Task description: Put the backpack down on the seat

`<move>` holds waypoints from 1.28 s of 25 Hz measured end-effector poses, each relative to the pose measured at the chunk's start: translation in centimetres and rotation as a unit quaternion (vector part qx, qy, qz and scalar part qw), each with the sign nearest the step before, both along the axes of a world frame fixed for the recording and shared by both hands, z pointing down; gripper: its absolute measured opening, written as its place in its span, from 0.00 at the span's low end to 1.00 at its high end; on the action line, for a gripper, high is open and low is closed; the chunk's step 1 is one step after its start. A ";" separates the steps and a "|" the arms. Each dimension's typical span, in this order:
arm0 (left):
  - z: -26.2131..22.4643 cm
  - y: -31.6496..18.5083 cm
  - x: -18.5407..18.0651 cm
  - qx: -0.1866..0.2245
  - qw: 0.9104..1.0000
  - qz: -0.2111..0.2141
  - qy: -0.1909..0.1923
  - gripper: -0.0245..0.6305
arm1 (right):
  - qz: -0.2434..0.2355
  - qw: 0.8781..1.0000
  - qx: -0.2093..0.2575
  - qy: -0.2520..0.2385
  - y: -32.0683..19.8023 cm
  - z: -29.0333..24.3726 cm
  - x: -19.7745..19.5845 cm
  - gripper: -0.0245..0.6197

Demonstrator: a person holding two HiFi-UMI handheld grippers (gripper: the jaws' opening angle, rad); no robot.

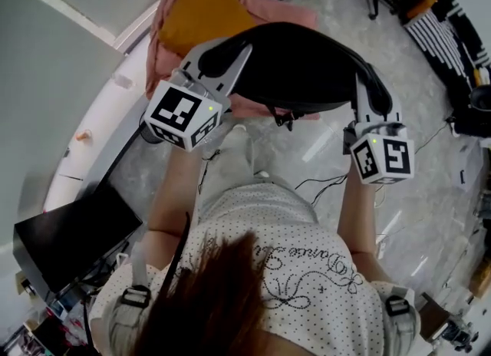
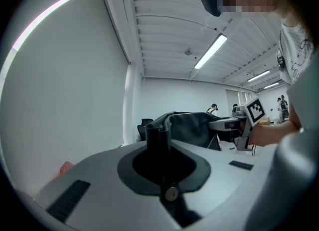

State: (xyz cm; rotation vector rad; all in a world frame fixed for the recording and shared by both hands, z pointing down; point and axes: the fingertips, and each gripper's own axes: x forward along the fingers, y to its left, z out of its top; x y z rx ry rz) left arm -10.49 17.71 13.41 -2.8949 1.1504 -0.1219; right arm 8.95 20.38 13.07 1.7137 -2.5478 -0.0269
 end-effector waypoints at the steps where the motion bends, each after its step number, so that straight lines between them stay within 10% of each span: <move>1: 0.0 -1.4 -0.3 0.002 1.000 0.007 0.003 0.07 | 0.005 1.000 0.003 0.002 -1.2 -0.1 -0.3 0.13; 17: 1.0 -17.1 -1.8 -0.014 0.998 0.058 -0.004 0.07 | 0.056 0.998 -0.022 -0.006 -14.0 1.3 -2.5 0.14; 32: 8.4 -24.0 3.2 -0.093 0.995 -0.022 -0.031 0.07 | -0.036 0.994 -0.106 -0.005 -24.1 8.3 3.1 0.14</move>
